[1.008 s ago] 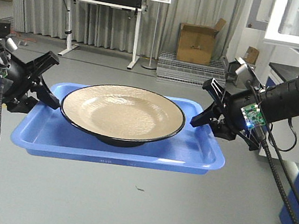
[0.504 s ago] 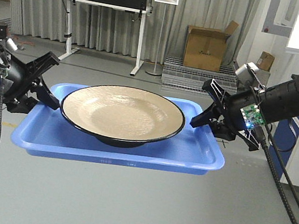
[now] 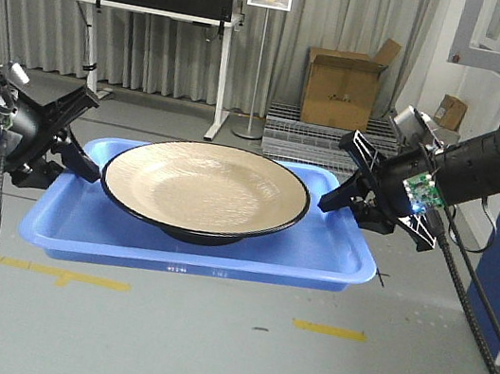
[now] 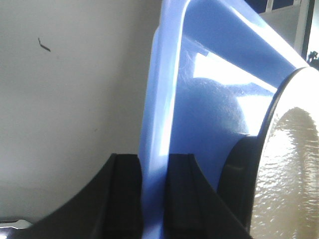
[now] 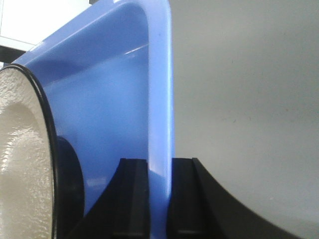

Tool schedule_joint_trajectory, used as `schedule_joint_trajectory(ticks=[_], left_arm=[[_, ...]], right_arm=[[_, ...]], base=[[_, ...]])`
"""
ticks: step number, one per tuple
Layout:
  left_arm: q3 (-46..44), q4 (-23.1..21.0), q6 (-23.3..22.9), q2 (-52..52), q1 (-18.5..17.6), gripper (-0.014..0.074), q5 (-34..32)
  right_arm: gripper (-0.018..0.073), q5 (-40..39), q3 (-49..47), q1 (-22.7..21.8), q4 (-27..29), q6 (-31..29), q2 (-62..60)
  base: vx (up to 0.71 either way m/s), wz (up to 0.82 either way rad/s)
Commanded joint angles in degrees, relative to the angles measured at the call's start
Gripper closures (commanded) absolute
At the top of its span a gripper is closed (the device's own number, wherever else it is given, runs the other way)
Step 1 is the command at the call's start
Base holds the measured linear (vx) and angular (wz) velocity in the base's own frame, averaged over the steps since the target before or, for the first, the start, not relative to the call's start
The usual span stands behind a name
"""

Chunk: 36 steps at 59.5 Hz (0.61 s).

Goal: Place disk in tray to left cabinet
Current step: 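Hold the tray level with both grippers while the base turns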

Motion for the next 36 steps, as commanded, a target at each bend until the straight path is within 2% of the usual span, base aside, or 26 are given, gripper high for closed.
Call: schedule_joint_trajectory(ticks=[1, 36], left_arm=[[-2.0, -12.7, -1.5, -3.7, -1.9, 0.0597, -0.2], [-2.0, -12.7, -1.5, -3.7, -1.9, 0.0597, -0.2]], right_arm=[[0.0563, 1.4, -2.1, 1.9, 12.5, -0.1, -4.2], [0.0563, 1.3, -2.1, 1.9, 12.5, -0.1, -4.2]], base=[[0.69, -0.03], [0.68, -0.06]])
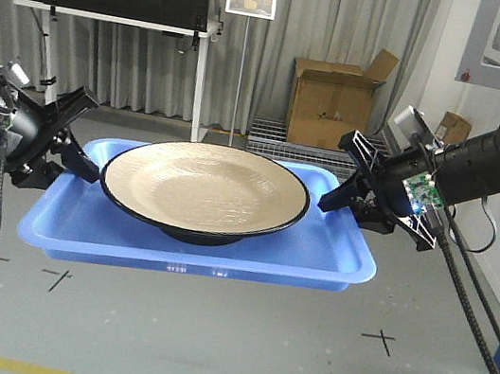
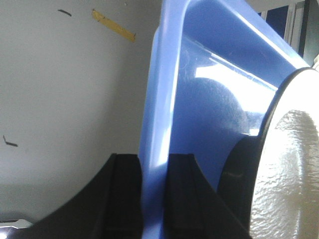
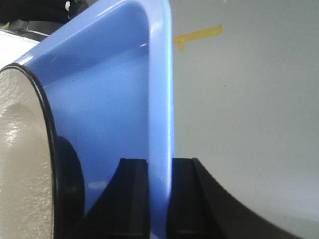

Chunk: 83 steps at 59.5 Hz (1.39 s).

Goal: Place disk in tray to left cabinet
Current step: 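Hold the tray level with both grippers while the base turns, then keep holding the tray while driving toward the white cabinet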

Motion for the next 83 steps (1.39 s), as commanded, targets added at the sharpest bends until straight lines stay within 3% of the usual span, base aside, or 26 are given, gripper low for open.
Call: schedule_joint_trajectory(ticks=[1, 83], left_arm=[[-2.0, -12.7, -1.5, -3.7, -1.9, 0.0597, -0.2], [-2.0, -12.7, -1.5, -3.7, -2.0, 0.0597, -0.3]], right_arm=[[0.0563, 1.3, -2.1, 1.9, 12.5, -0.1, -4.2], [0.0563, 1.1, -2.1, 1.9, 12.5, -0.1, -4.2]], base=[[0.67, -0.06], [0.65, -0.03]])
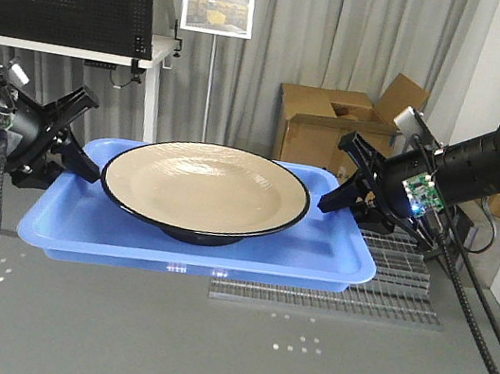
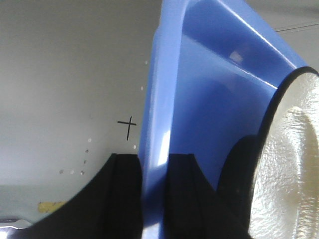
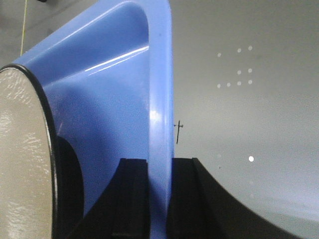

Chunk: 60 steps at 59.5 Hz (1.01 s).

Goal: Place disk in tray to left cabinet
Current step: 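Keep holding the tray while driving toward the white cabinet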

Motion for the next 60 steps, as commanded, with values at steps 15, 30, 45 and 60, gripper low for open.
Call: schedule_joint_trajectory(ticks=[15, 30, 45, 60], left_arm=[[-2.0, -12.6, -1.5, -3.7, -2.0, 0.0597, -0.3], [-2.0, -12.6, -1.5, -3.7, -2.0, 0.0597, -0.3], [-2.0, -12.6, -1.5, -3.7, -2.0, 0.0597, -0.3], [-2.0, -12.6, -1.5, -3.7, -2.0, 0.0597, -0.3]], right_arm=[[0.0563, 1.1, -2.1, 1.9, 12.5, -0.1, -4.3], [0.0563, 1.1, -2.1, 1.9, 12.5, -0.1, -4.3], [0.0563, 1.1, -2.1, 1.9, 12.5, -0.1, -4.3], [0.0563, 1.1, -2.1, 1.9, 12.5, -0.1, -4.2]], base=[[0.61, -0.03], [0.58, -0.02], [0.54, -0.04], [0.49, -0.06]])
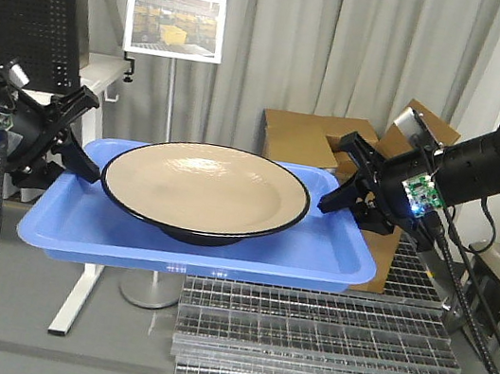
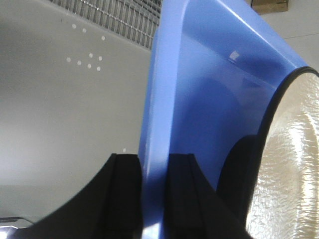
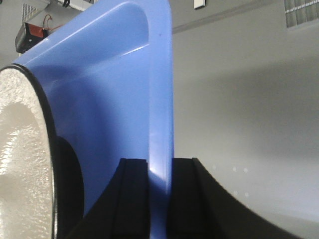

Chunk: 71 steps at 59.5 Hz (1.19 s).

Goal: Place disk in tray to left cabinet
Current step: 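Keep holding the tray while driving toward the white cabinet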

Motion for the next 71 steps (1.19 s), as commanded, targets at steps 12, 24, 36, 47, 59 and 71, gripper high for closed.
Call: schedule_joint_trajectory(ticks=[12, 24, 36, 47, 59, 71], left_arm=[[-2.0, -12.6, -1.5, -3.7, -2.0, 0.0597, -0.3], [-2.0, -12.6, -1.5, -3.7, -2.0, 0.0597, -0.3], [-2.0, -12.7, -1.5, -3.7, -2.0, 0.0597, -0.3], [-2.0, -12.7, -1.5, -3.7, -2.0, 0.0597, -0.2], [-2.0, -12.7, -1.5, -3.7, -2.0, 0.0597, -0.3], [-2.0, -12.7, -1.5, -3.7, -2.0, 0.0597, -0.3]], right_arm=[[0.0563, 1.1, -2.1, 1.9, 12.5, -0.1, -4.2], [0.0563, 1.1, -2.1, 1.9, 12.5, -0.1, -4.2], [0.0563, 1.1, -2.1, 1.9, 12.5, -0.1, -4.1], [0.0563, 1.1, -2.1, 1.9, 12.5, -0.1, -4.1], [0.0563, 1.1, -2.1, 1.9, 12.5, -0.1, -4.1], [0.0563, 1.1, -2.1, 1.9, 12.5, -0.1, -4.1]], base=[[0.44, -0.05], [0.39, -0.04], [0.35, -0.14], [0.30, -0.31], [0.24, -0.46], [0.19, -0.62]])
